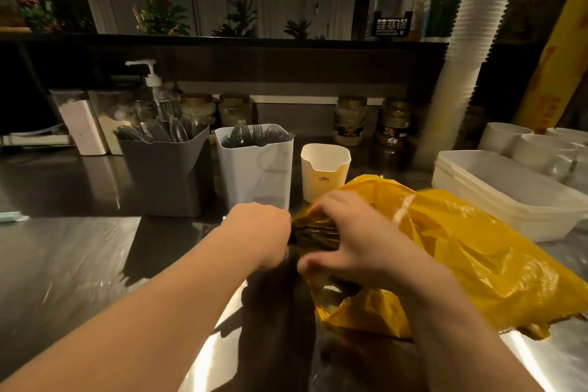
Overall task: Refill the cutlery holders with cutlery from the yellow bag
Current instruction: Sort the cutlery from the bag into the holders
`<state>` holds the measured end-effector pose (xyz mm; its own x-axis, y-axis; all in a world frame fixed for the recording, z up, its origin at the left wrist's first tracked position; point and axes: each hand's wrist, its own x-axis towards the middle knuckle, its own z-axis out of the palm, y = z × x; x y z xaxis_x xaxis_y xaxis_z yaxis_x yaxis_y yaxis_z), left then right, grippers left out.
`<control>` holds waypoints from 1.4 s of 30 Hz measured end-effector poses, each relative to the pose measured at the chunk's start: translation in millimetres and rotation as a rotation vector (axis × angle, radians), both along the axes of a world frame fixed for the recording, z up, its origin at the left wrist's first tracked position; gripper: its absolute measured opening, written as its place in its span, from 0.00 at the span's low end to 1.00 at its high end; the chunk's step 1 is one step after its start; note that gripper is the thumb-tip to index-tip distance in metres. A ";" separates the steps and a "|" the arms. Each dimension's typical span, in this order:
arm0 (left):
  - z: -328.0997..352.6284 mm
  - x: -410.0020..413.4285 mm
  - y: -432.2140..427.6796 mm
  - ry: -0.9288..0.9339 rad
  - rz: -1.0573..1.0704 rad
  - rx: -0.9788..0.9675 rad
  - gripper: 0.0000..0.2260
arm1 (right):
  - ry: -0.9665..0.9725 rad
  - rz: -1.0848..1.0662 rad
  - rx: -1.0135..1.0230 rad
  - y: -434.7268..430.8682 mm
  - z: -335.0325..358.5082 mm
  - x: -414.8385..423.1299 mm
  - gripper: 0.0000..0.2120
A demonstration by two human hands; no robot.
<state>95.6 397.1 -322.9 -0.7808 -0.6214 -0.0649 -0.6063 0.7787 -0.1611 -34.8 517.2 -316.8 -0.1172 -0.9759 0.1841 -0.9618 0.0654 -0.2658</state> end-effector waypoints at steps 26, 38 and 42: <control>11.6 16.1 5.8 1.397 -0.376 -0.228 0.06 | -1.011 -0.126 -0.717 -50.3 15.8 -25.5 0.10; -44.8 -5.1 16.7 1.195 -0.199 0.624 0.20 | -0.886 -0.155 -0.706 -57.6 -29.8 -22.6 0.07; -47.6 -8.8 24.9 1.158 -0.124 0.716 0.28 | -0.920 -0.179 -0.818 -59.2 -24.8 -24.9 0.12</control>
